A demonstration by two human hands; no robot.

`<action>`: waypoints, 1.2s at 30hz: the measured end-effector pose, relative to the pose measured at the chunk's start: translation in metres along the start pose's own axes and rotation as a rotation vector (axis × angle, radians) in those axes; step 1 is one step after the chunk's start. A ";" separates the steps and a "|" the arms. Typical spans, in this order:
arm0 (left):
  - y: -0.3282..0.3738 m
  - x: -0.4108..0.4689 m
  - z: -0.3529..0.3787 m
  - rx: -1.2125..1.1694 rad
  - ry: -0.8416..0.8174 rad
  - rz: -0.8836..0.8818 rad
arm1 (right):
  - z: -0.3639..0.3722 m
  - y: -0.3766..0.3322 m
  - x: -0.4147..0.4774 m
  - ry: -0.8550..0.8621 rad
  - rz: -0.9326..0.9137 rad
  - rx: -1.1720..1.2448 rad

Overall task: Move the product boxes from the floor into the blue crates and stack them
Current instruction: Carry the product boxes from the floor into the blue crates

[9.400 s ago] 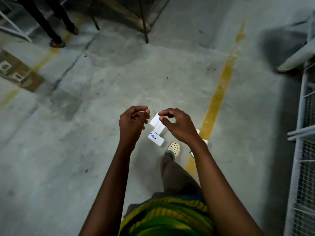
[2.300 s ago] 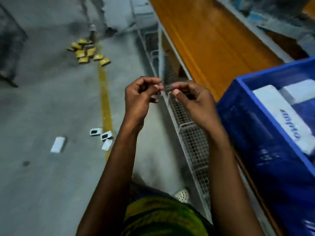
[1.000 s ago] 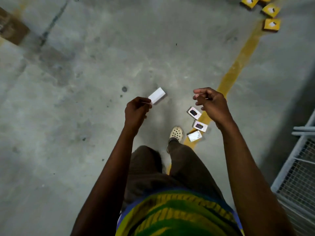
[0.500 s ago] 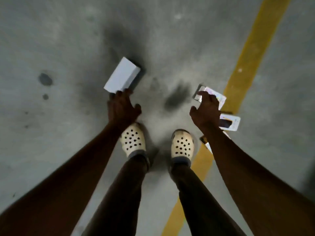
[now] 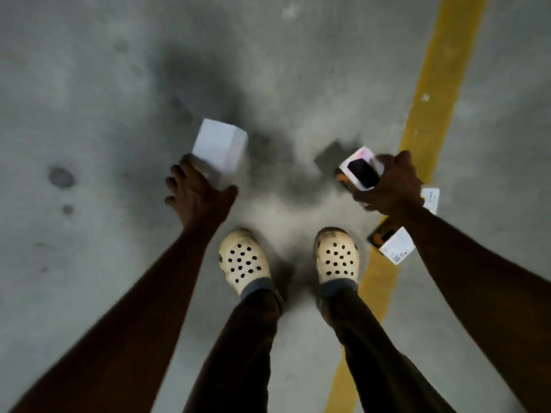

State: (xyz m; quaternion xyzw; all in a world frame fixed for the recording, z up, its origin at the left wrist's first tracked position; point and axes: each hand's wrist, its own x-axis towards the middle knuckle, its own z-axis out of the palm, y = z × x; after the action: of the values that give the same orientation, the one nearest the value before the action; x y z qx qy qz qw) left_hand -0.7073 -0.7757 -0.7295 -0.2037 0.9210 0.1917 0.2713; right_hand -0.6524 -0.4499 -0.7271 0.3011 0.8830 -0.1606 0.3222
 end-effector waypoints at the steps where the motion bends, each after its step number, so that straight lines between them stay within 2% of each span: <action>1: 0.008 -0.023 -0.026 -0.050 -0.010 0.012 | -0.023 -0.018 -0.025 -0.044 0.003 0.073; 3: 0.026 -0.068 -0.086 -0.137 -0.016 0.027 | -0.068 -0.054 -0.077 -0.103 0.038 0.219; 7: 0.069 -0.144 -0.222 -0.375 -0.021 0.024 | -0.167 -0.121 -0.182 -0.036 0.102 0.717; 11: 0.123 -0.215 -0.350 -0.553 -0.037 0.108 | -0.269 -0.162 -0.287 -0.021 0.098 1.138; 14: 0.165 -0.276 -0.425 -0.702 -0.060 0.153 | -0.350 -0.174 -0.372 0.001 0.099 1.318; 18: 0.220 -0.373 -0.483 -0.928 -0.149 0.162 | -0.430 -0.143 -0.474 -0.001 0.141 1.521; 21: 0.259 -0.449 -0.493 -1.052 -0.272 0.183 | -0.474 -0.098 -0.539 0.012 0.104 1.650; 25: 0.293 -0.531 -0.462 -0.995 -0.486 0.299 | -0.496 -0.019 -0.611 0.116 0.120 1.898; 31: 0.333 -0.668 -0.386 -0.728 -0.733 0.592 | -0.465 0.123 -0.708 0.415 0.227 2.163; 36: 0.352 -0.805 -0.314 -0.594 -0.918 0.791 | -0.429 0.250 -0.778 0.687 0.203 2.386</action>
State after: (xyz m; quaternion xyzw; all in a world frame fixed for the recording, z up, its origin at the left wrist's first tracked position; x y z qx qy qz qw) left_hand -0.3885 -0.4062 0.0655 0.1852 0.6256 0.5889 0.4770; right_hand -0.2209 -0.3862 0.0865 0.4988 0.1971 -0.7491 -0.3888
